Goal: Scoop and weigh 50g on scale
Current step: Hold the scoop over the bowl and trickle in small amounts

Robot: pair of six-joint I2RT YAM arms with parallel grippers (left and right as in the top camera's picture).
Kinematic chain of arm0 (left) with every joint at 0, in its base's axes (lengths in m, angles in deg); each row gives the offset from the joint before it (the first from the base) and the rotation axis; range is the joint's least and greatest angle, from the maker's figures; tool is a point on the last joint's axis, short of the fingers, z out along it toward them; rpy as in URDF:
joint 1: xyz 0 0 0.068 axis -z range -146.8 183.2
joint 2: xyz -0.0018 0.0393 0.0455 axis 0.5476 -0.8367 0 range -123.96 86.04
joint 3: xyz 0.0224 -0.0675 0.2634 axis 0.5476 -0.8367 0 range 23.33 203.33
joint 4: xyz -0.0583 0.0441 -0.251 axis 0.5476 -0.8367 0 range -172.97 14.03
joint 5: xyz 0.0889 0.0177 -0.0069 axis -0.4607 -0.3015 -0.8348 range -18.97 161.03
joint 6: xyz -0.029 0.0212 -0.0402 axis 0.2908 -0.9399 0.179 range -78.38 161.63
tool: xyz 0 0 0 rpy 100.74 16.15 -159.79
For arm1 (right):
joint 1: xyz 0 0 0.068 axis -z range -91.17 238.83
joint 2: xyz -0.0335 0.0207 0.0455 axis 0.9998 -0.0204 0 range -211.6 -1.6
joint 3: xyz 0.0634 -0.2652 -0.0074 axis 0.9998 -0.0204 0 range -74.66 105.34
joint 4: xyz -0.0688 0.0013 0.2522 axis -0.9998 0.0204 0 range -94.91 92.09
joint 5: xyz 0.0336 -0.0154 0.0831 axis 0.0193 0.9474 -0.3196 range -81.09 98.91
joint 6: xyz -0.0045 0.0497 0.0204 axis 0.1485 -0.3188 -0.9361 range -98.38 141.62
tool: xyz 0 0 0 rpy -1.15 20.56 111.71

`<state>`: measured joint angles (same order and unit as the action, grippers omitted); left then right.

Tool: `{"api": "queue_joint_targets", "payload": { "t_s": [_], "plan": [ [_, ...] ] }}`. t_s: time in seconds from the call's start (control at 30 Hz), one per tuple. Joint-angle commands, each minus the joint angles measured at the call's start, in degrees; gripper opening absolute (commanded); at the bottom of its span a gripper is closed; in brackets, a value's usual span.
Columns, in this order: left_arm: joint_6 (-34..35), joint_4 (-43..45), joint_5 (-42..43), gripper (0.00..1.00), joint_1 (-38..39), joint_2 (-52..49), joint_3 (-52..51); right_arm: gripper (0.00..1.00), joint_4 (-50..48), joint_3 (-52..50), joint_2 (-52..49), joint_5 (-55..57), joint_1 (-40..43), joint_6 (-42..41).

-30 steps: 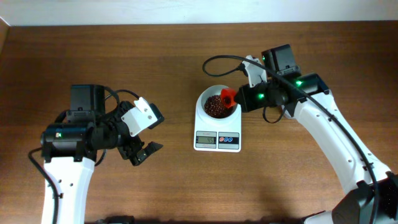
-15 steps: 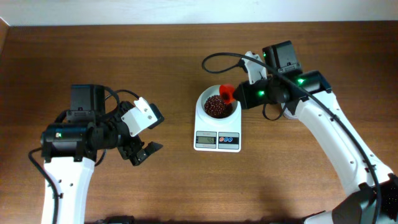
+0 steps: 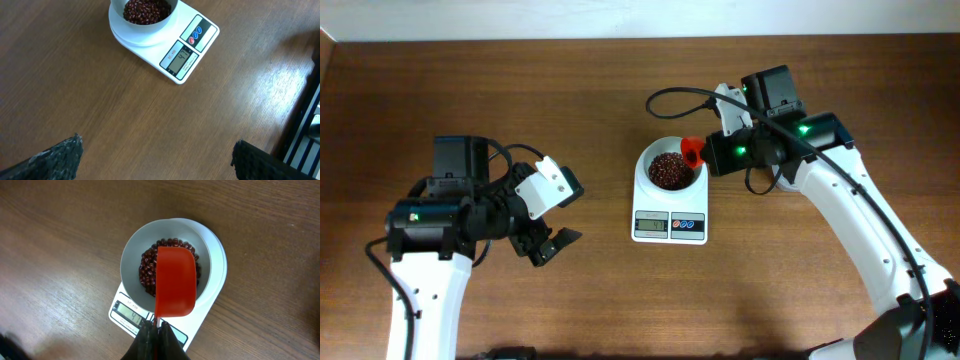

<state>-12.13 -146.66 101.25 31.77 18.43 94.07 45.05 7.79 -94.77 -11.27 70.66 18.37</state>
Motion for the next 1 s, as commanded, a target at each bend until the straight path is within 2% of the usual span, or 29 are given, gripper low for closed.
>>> {"api": "queue_joint_targets", "payload": {
  "t_s": [0.0,0.03,0.1,0.13,0.2,0.3,0.5,0.53,0.57,0.6,0.67,0.97],
  "plan": [
    [0.6,0.0,1.2,0.99,-0.1,0.3,0.6,0.04,0.0,0.9,0.1,-0.3,-0.6,-0.4],
    [0.6,0.0,1.2,0.99,-0.1,0.3,0.6,0.04,0.0,0.9,0.0,-0.6,-0.6,-0.4],
    [0.6,0.0,1.2,0.99,-0.1,0.3,0.6,0.04,-2.9,1.2,0.2,-9.6,-0.5,1.0],
    [0.6,0.0,1.2,0.99,-0.1,0.3,0.6,0.04,-3.8,1.2,0.2,-6.4,-0.6,2.4],
    [0.6,0.0,1.2,0.99,-0.1,0.3,0.6,0.04,-0.9,1.2,-0.3,3.6,-1.0,-0.7],
    [0.6,0.0,1.2,0.99,-0.1,0.3,0.6,0.04,-1.3,1.2,-0.3,-0.2,-1.0,-0.6],
    [0.6,0.0,1.2,0.99,-0.1,0.3,0.6,0.04,-1.3,1.2,-0.3,-0.4,-1.0,-0.6],
    [0.6,0.0,1.2,0.99,-0.1,0.3,0.6,0.04,-1.6,1.4,-0.3,-3.7,-1.0,-0.3],
    [0.6,0.0,1.2,0.99,-0.1,0.3,0.6,0.04,-3.5,1.7,-0.2,-12.4,-1.0,2.9],
    [0.6,0.0,1.2,0.99,-0.1,0.3,0.6,0.04,-4.7,1.7,-0.2,-13.3,-1.0,5.5],
    [0.6,0.0,1.2,0.99,-0.1,0.3,0.6,0.04,-2.1,1.7,-0.9,0.7,-1.6,1.5],
    [0.6,0.0,1.2,0.99,-0.1,0.3,0.6,0.04,-2.2,1.7,-0.9,1.2,-1.7,1.1]
  ]
}}
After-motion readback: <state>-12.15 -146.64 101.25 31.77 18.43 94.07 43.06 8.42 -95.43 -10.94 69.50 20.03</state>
